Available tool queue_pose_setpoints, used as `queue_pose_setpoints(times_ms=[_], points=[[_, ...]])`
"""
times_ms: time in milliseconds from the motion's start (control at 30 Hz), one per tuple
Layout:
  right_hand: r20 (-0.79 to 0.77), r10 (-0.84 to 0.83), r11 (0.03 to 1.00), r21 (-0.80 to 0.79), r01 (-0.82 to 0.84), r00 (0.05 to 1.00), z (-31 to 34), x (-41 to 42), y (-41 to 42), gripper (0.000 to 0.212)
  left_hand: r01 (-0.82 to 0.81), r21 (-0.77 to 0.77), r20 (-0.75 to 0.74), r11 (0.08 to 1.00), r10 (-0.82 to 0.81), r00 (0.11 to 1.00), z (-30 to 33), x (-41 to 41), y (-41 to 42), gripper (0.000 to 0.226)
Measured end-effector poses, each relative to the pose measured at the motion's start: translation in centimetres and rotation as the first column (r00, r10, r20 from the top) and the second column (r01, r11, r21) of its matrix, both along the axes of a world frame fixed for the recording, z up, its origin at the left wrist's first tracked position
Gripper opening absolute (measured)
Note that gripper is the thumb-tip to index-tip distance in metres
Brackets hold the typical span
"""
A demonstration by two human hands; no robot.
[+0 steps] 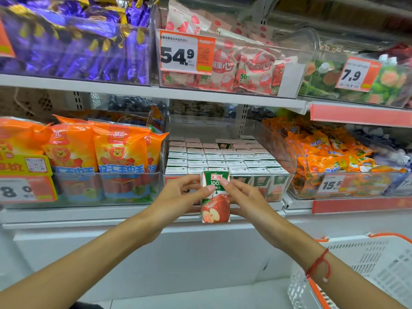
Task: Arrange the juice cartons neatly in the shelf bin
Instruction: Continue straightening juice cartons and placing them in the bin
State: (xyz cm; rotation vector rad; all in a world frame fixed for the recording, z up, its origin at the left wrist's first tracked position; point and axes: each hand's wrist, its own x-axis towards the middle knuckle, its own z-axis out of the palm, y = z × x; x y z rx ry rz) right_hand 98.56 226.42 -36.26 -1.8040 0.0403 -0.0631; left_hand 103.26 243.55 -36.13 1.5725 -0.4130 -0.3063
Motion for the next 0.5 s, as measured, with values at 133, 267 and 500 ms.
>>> queue_pose_setpoints(times_ms=[133,267,500], points=[[-0.057,0.122,0.987,0.116,-0.114,0.991,0.3,-0.4,-1.2,0.026,-0.041,-0.066,-0.007,0.997,0.041,0.999,-0.2,0.1,-0.3,0.014],[-0.042,0.189,0.974,0.132,-0.182,0.981,-0.1,-0.8,-1.6,0.032,-0.061,-0.105,-0.034,0.993,0.057,0.998,-0.1,0.3,-0.5,0.023],[0.000,0.173,0.979,0.105,-0.172,0.985,-0.1,-1.2,-1.8,0.032,-0.036,-0.135,-0.062,0.990,0.028,0.998,-0.4,0.4,-0.4,0.016]])
